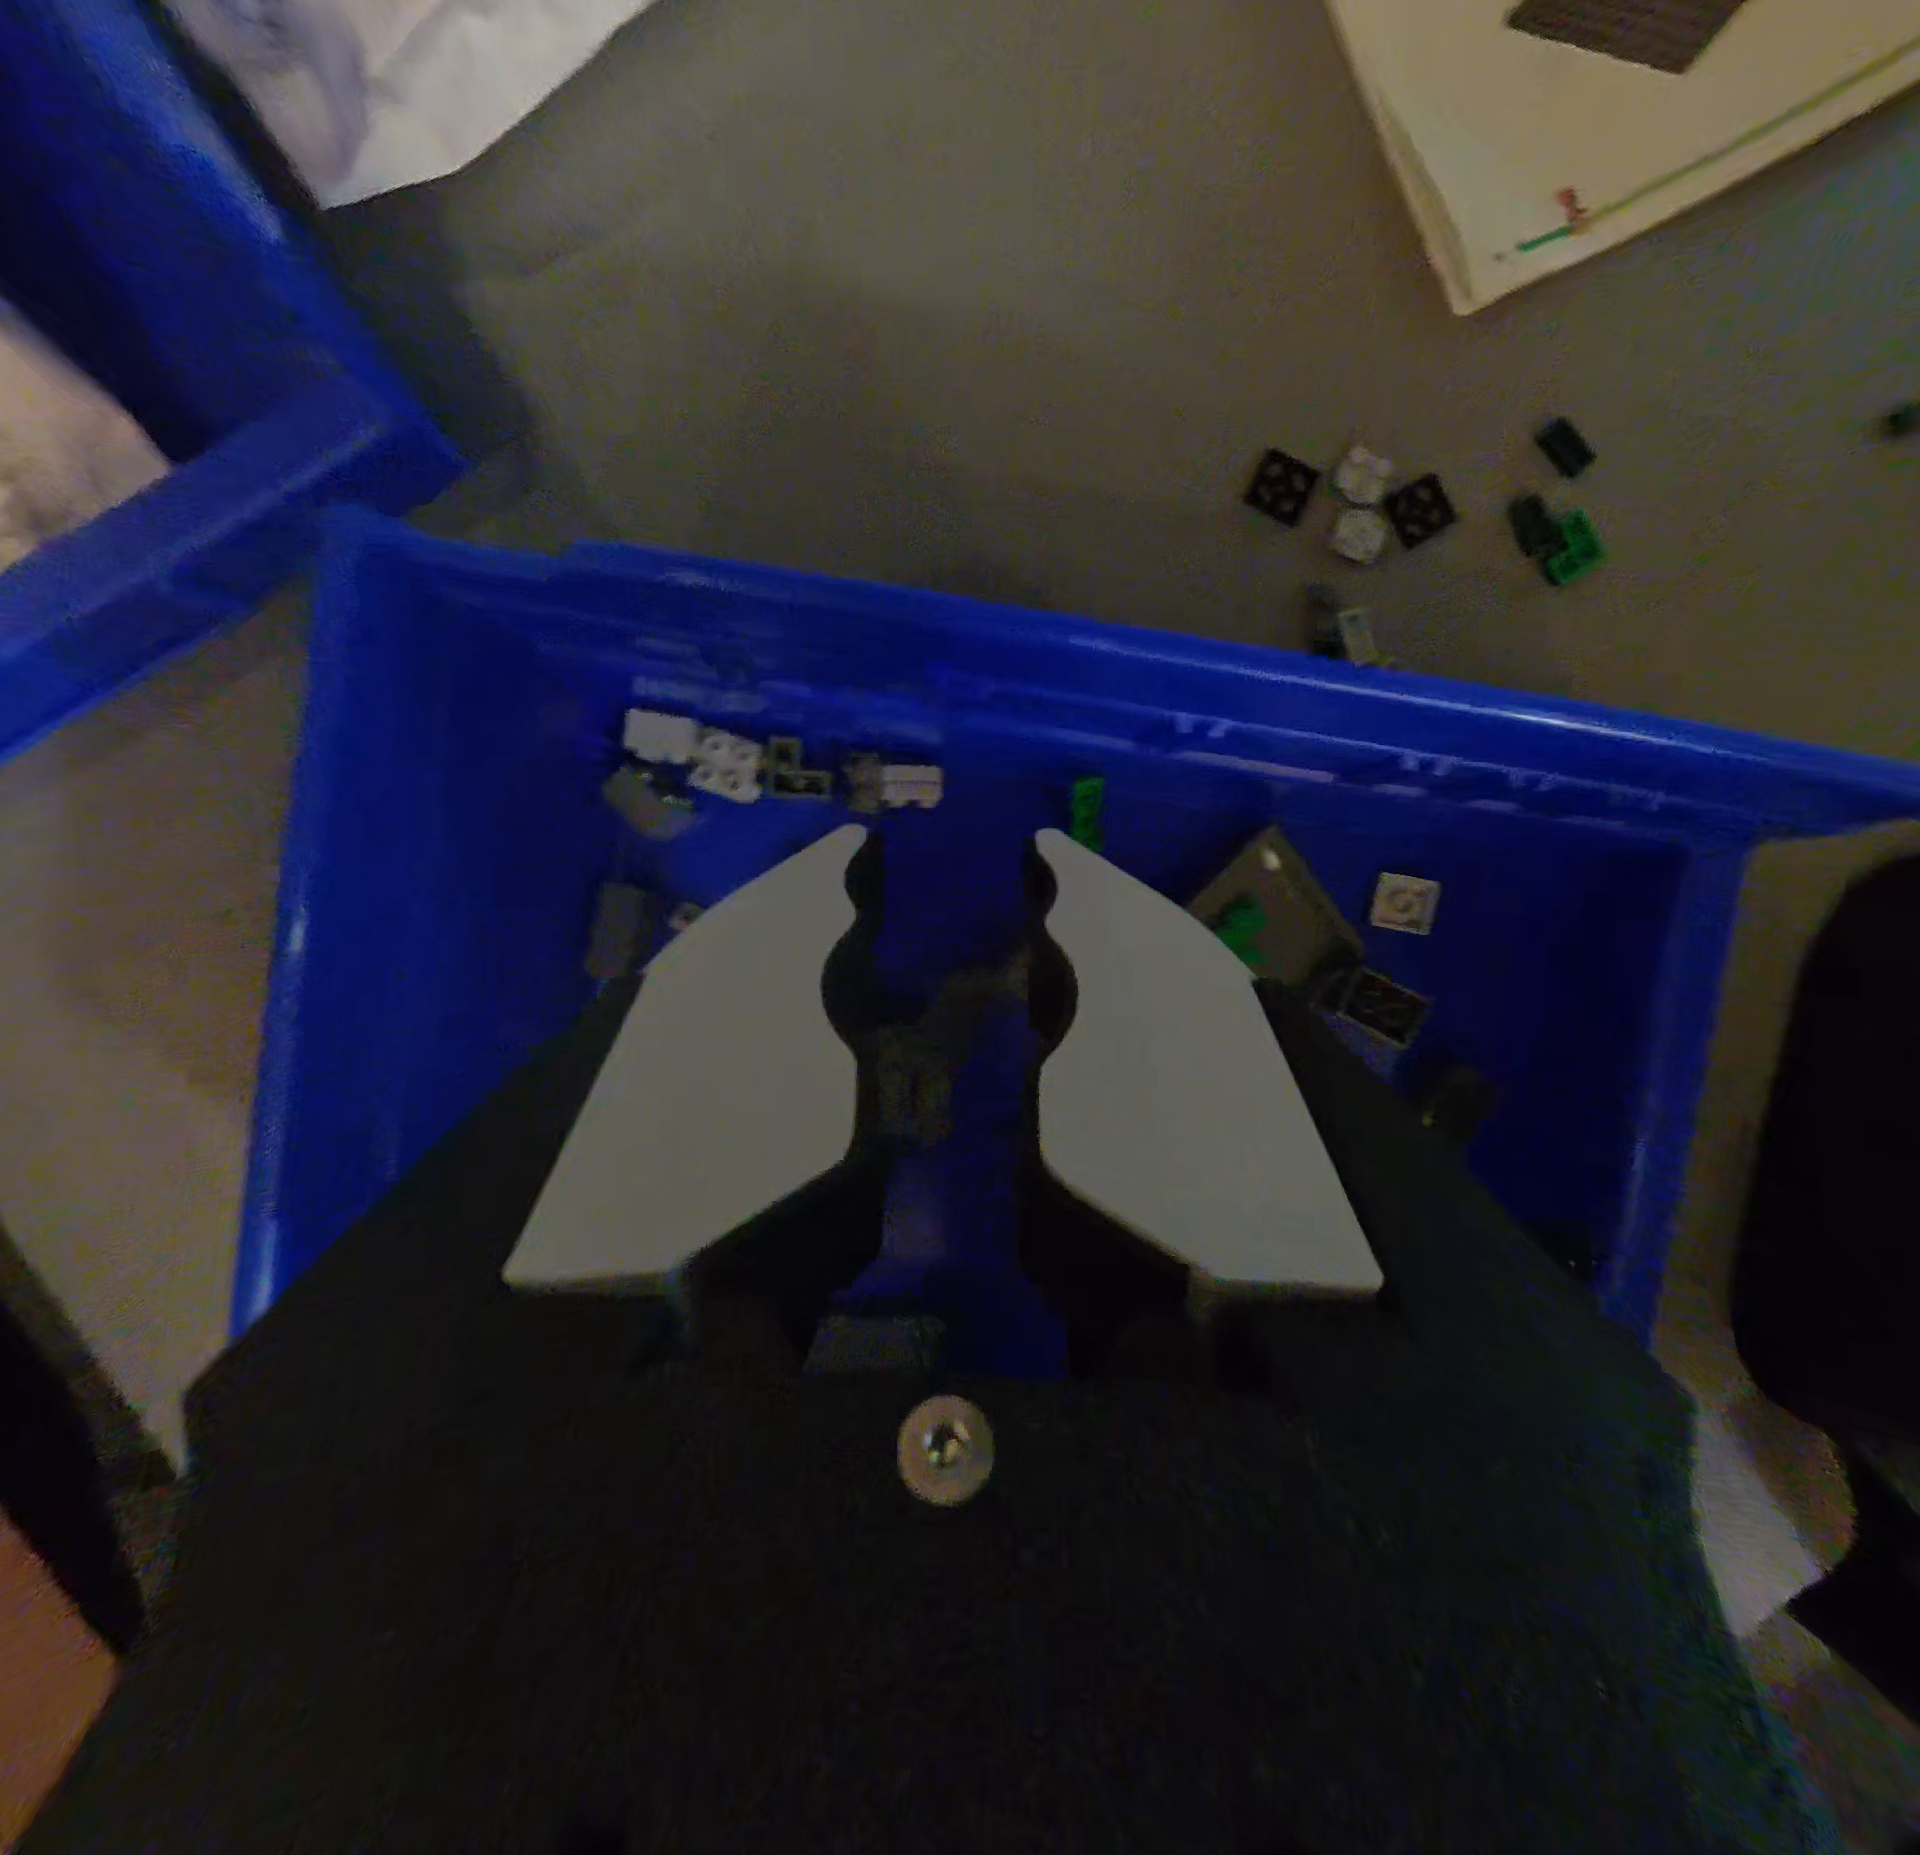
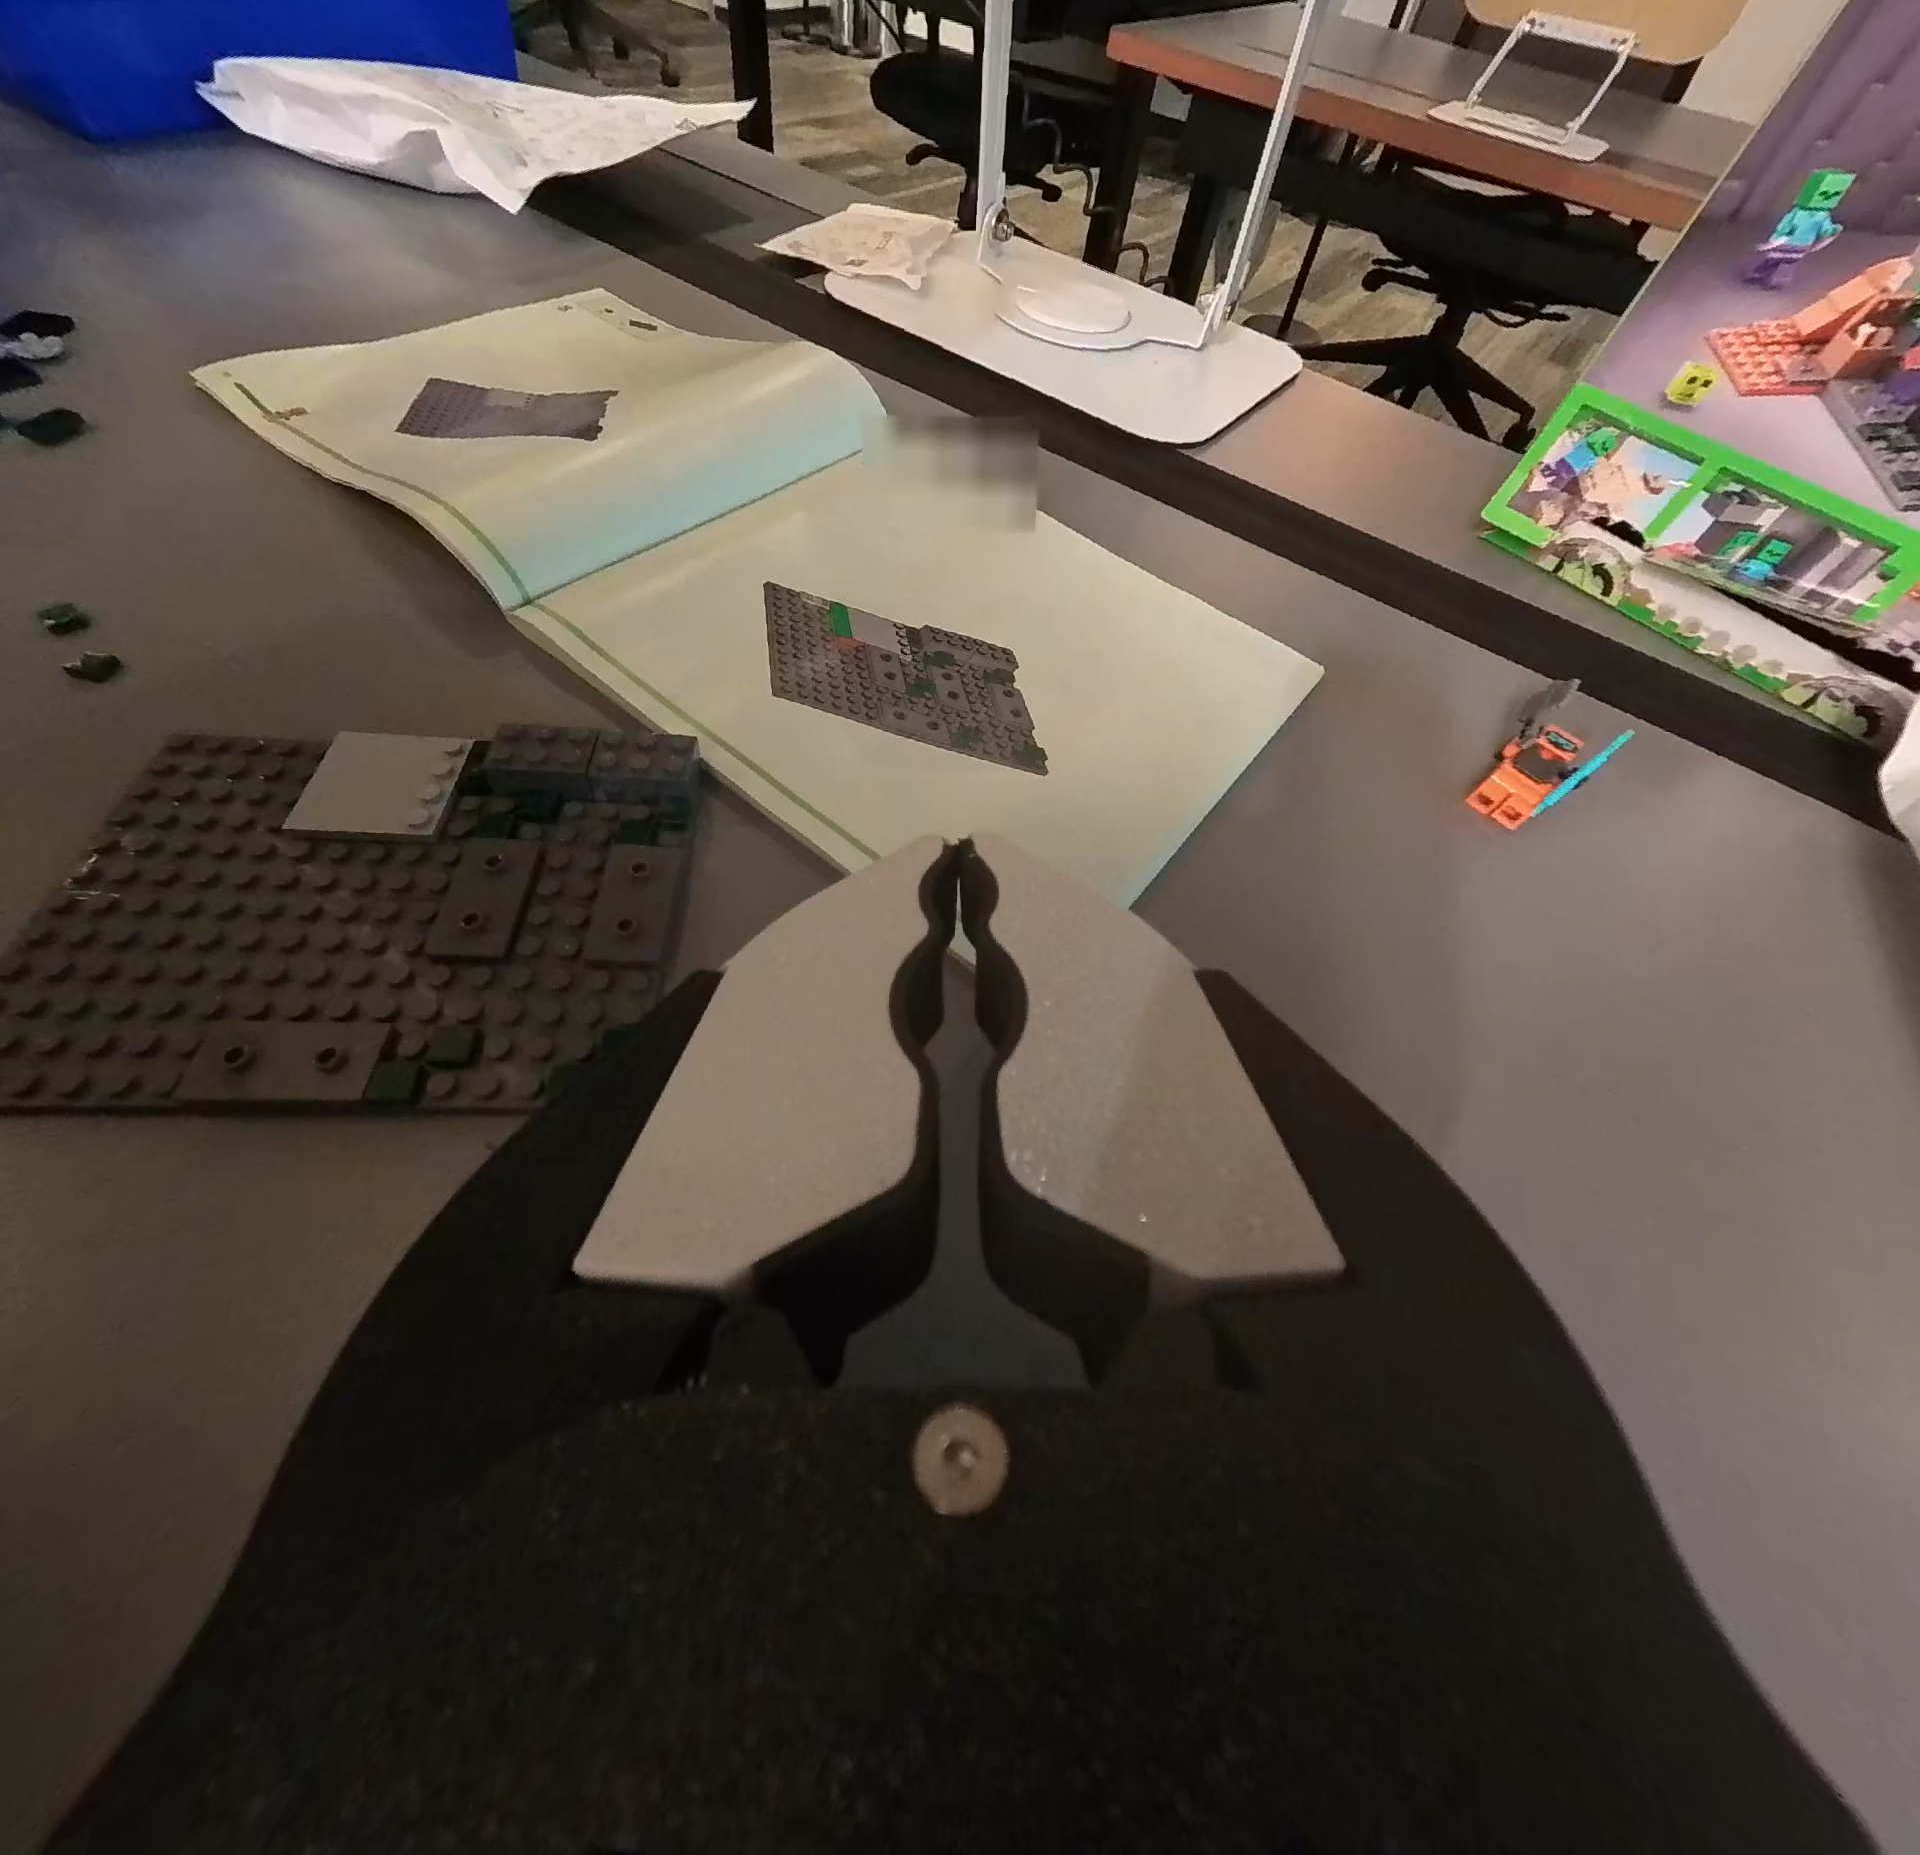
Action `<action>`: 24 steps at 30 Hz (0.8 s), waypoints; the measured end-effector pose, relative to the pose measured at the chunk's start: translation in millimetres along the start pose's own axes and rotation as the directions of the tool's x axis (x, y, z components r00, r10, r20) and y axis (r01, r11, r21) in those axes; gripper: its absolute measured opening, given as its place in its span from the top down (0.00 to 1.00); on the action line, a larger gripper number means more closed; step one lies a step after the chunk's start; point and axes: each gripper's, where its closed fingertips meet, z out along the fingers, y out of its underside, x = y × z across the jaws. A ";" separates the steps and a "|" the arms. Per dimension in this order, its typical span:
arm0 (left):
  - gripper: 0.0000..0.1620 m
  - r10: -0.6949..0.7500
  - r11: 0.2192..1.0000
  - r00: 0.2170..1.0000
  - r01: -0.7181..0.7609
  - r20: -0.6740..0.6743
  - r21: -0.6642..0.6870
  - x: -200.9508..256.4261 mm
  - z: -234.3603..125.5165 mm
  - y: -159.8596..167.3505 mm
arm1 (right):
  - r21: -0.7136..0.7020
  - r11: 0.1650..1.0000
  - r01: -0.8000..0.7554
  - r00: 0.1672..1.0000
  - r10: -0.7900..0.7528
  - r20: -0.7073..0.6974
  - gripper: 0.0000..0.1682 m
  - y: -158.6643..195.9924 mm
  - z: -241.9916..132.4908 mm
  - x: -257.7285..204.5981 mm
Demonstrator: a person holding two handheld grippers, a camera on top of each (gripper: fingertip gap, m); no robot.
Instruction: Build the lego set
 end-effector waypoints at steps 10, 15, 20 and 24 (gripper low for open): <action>0.79 -0.239 0.970 0.962 0.243 0.132 -0.013 -54.1 22.7 11.9 | 0.002 1.000 -0.003 1.000 0.003 -0.003 1.00 -0.2 -0.8 0.8; 0.79 -0.279 0.959 0.944 0.284 0.178 0.001 -61.3 38.4 15.6 | 0.005 1.000 -0.001 1.000 0.001 0.002 1.00 -1.0 -1.4 0.0; 0.83 -0.309 0.950 0.924 0.310 0.226 0.034 -69.0 48.9 17.0 | 0.012 1.000 -0.007 1.000 0.007 0.008 1.00 -2.2 -3.0 -0.1; 0.87 -0.299 0.953 0.917 0.302 0.264 0.028 -71.8 59.2 22.4 | 0.020 1.000 -0.013 1.000 0.013 0.016 1.00 -3.5 -3.9 -0.5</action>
